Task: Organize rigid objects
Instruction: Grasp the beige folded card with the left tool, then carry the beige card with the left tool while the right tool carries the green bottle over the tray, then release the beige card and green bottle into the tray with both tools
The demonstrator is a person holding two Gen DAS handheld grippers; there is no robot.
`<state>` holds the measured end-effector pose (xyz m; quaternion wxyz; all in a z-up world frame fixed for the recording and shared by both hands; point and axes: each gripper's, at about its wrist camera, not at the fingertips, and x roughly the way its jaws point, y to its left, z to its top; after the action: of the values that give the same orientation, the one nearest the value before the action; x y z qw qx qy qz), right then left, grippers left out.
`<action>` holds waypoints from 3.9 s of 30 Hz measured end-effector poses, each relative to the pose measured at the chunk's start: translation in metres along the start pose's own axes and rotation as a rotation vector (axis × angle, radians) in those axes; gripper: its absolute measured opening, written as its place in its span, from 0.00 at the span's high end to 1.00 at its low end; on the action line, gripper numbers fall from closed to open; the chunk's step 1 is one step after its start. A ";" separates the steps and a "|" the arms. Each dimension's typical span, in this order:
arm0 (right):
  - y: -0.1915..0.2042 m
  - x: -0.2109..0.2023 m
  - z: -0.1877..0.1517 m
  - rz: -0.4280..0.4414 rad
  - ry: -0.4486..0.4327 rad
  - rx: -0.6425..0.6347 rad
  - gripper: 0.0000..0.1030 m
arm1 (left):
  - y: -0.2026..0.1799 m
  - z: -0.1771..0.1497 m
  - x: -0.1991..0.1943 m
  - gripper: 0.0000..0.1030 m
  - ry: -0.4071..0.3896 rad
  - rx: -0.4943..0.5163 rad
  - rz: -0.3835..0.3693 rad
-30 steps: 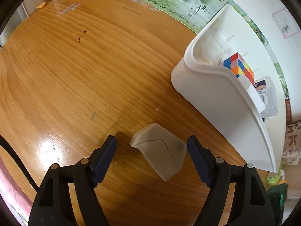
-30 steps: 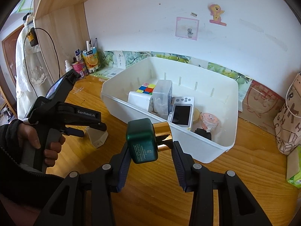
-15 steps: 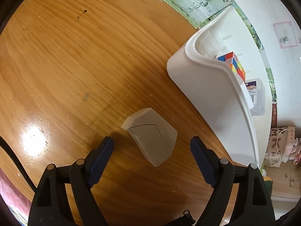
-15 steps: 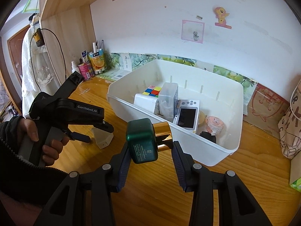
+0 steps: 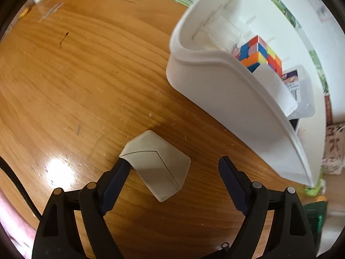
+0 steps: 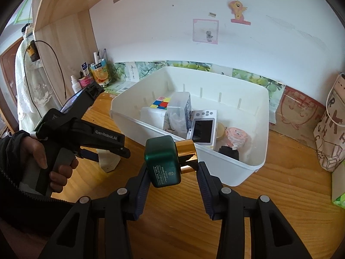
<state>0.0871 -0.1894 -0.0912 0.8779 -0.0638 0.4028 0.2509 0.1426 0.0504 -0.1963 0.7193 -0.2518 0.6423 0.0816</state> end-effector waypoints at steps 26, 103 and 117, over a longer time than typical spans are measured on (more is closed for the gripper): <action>0.008 -0.014 -0.004 -0.004 -0.042 -0.031 0.58 | 0.005 -0.013 -0.001 0.55 -0.003 0.065 0.114; -0.054 0.031 0.058 -0.109 -0.223 0.162 0.53 | -0.130 0.015 -0.099 0.54 -0.495 0.599 -0.100; -0.021 -0.048 0.054 -0.087 -0.372 0.132 0.20 | -0.096 -0.030 -0.153 0.20 -0.620 0.516 -0.120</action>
<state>0.1069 -0.2092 -0.0213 0.9494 0.0241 0.2463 0.1933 0.1338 -0.0144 -0.0250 0.9219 -0.0636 0.3787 -0.0523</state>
